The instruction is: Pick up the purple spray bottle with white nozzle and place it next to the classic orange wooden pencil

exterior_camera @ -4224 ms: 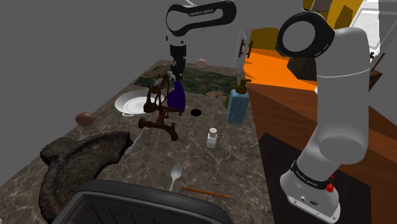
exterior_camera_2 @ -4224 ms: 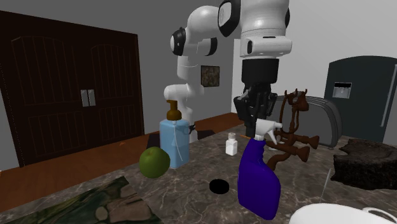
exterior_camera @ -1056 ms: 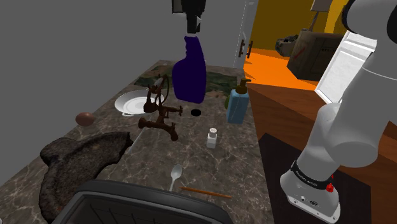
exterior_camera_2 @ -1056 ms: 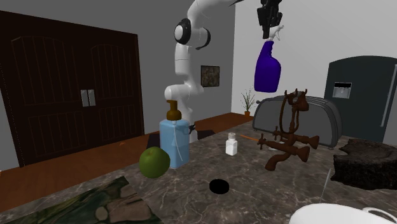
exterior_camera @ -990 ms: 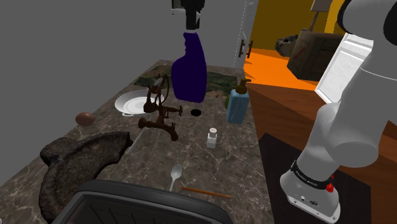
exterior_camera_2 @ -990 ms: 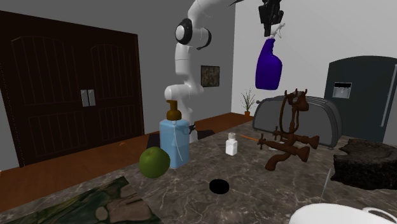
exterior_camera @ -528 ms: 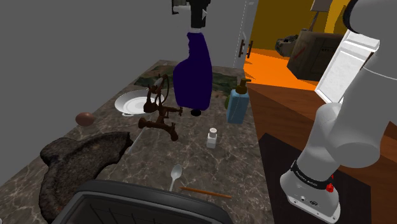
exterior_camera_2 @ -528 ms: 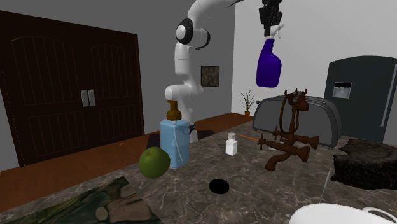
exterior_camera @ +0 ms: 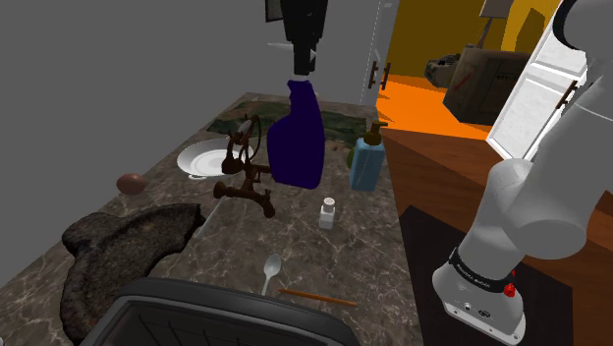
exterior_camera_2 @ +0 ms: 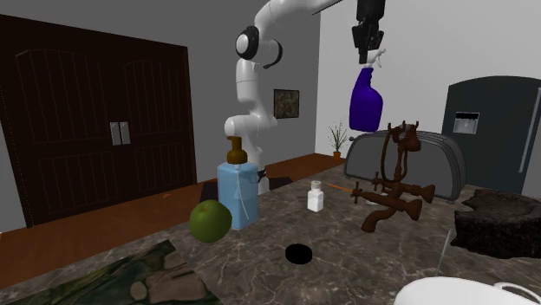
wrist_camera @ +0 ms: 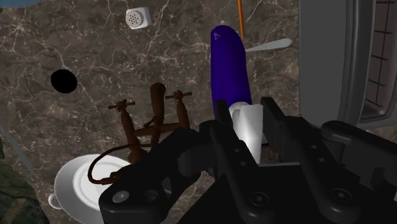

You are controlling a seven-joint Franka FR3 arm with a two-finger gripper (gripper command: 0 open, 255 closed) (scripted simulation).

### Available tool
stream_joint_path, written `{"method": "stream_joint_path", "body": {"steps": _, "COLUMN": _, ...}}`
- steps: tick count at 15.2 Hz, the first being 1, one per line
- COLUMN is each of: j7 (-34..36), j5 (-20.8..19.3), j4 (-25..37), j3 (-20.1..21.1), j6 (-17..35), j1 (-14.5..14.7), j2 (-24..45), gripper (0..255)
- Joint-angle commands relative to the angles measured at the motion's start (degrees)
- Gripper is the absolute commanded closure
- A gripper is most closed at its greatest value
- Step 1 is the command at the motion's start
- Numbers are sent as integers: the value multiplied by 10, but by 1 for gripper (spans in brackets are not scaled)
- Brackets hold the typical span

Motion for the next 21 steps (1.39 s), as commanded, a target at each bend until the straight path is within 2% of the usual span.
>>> {"method": "stream_joint_path", "body": {"steps": 1, "j7": -3, "j5": 3, "j4": -31, "j3": -2, "j6": 19, "j1": 0, "j2": -12, "gripper": 255}}
{"method": "stream_joint_path", "body": {"steps": 21, "j7": -21, "j5": 18, "j4": -254, "j3": -6, "j6": 183, "j1": 2, "j2": -73, "gripper": 255}}
